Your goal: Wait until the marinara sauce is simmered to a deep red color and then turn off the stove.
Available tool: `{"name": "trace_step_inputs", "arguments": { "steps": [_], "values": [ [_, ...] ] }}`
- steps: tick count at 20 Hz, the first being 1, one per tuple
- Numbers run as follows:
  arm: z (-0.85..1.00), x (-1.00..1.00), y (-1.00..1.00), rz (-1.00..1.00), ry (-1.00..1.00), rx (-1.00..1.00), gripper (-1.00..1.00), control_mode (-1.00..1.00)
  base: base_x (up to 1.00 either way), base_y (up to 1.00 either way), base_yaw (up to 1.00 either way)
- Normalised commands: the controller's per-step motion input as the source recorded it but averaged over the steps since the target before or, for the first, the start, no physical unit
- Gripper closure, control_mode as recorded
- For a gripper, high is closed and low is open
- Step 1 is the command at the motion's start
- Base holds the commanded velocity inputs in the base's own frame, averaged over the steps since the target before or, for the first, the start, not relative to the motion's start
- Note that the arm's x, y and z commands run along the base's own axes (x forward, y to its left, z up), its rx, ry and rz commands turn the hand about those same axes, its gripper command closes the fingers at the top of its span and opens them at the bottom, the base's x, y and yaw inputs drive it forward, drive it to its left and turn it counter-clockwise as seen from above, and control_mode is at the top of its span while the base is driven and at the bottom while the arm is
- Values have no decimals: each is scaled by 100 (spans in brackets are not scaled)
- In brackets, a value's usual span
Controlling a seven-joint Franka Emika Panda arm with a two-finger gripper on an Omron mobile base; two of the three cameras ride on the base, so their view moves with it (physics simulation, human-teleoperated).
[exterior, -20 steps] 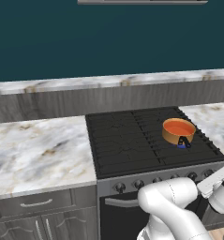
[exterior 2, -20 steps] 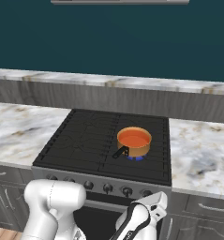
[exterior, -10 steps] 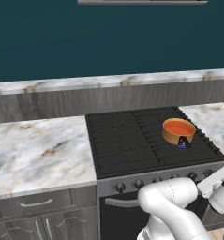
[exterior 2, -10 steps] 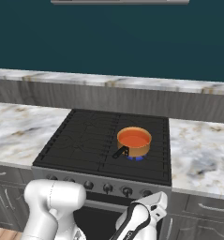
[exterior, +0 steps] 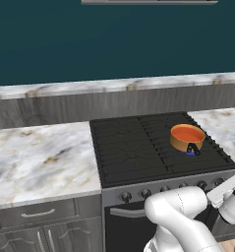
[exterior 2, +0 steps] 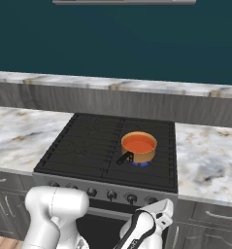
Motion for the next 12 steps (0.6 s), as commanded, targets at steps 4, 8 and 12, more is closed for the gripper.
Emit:
{"name": "trace_step_inputs", "arguments": {
  "steps": [4, 8, 12],
  "values": [
    [0, 0, 0, 0, 0, 0, 100, -100, 0, 0, 0],
    [0, 0, 0, 0, 0, 0, 100, -100, 0, 0, 0],
    [0, 0, 0, 0, 0, 0, 100, -100, 0, 0, 0]
  ]
}}
